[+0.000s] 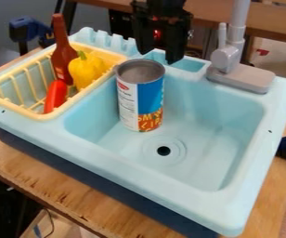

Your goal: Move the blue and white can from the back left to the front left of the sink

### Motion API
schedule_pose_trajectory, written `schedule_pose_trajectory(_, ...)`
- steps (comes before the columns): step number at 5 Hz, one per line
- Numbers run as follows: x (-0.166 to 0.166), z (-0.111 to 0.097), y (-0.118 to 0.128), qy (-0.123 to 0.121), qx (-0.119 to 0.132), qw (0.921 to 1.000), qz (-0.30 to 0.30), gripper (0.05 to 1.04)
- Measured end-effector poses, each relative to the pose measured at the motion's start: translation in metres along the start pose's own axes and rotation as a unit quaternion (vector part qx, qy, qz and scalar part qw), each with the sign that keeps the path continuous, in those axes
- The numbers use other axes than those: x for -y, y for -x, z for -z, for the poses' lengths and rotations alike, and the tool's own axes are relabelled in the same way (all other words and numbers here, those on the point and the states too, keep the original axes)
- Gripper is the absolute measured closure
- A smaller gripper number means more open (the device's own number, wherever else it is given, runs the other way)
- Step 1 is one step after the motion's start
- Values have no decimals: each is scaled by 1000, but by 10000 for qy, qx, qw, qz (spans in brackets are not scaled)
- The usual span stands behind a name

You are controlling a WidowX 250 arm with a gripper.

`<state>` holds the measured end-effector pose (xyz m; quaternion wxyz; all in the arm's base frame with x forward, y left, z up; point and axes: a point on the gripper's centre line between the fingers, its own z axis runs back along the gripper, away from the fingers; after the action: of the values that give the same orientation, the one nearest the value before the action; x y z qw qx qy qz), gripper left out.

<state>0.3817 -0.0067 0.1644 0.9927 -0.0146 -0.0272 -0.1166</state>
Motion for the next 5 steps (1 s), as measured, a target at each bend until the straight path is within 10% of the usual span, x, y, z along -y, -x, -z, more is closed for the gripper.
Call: schedule_pose_trajectory(5,8,8,39,73,-771,9920,-994,83)
